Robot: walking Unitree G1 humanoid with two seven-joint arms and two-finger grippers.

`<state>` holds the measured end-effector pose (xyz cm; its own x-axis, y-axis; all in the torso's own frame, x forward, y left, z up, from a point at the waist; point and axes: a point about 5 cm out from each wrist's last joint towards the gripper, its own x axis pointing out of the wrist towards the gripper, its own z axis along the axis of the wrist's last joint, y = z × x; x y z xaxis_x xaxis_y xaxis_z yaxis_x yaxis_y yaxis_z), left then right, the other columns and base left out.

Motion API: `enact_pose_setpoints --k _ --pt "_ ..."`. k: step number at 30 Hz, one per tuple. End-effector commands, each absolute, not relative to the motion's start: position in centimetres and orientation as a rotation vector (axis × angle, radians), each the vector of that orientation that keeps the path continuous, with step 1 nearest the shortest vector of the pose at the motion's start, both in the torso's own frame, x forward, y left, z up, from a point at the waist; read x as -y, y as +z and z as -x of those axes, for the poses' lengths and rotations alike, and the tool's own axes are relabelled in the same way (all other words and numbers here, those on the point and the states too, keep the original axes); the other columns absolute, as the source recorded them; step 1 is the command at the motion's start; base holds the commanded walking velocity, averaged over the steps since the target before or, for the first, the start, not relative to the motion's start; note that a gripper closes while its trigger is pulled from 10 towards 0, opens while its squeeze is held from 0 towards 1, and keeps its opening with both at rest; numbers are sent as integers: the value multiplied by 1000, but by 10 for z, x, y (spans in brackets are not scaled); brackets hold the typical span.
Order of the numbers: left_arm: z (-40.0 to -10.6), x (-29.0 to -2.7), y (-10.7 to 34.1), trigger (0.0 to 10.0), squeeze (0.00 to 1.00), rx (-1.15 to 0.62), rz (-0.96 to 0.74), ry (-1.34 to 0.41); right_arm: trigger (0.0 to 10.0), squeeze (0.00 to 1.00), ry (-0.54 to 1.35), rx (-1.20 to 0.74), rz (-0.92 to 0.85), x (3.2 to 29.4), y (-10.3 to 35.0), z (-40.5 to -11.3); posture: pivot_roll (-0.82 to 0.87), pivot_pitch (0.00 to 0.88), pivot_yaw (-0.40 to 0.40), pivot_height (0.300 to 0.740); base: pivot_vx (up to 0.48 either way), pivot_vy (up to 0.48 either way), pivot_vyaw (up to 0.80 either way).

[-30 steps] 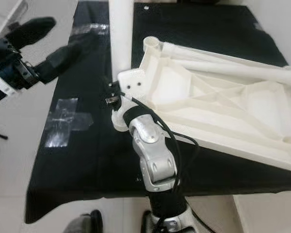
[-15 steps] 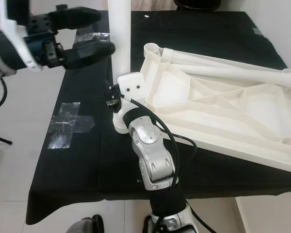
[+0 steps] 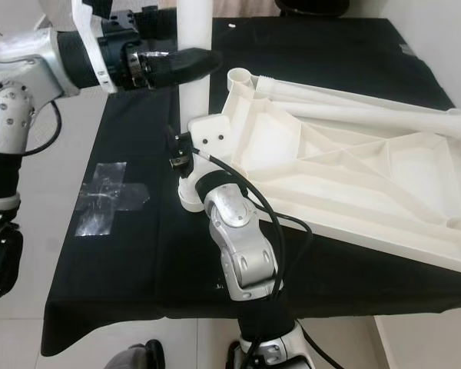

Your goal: Building children table

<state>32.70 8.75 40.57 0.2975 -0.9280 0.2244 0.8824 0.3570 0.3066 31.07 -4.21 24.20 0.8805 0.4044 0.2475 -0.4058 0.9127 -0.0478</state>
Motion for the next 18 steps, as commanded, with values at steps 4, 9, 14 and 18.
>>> enact_pose_setpoints --k 4,9,14,18 --pt "-332 -86 411 10000 0 370 -123 -1161 10000 0 538 160 -56 13 226 -304 46 225 -7 740 0 0 0" --pt "-336 -86 407 0 0 324 -164 -1172 10000 0 541 162 -57 12 226 -304 45 225 -7 740 0 0 0" --pt "-339 -88 402 0 0 265 -207 -1191 10000 0 540 163 -57 12 227 -304 45 226 -4 740 0 0 0" --pt "-339 -89 401 0 0 250 -236 -1198 10000 0 541 162 -55 12 226 -304 47 227 -5 740 0 0 0"
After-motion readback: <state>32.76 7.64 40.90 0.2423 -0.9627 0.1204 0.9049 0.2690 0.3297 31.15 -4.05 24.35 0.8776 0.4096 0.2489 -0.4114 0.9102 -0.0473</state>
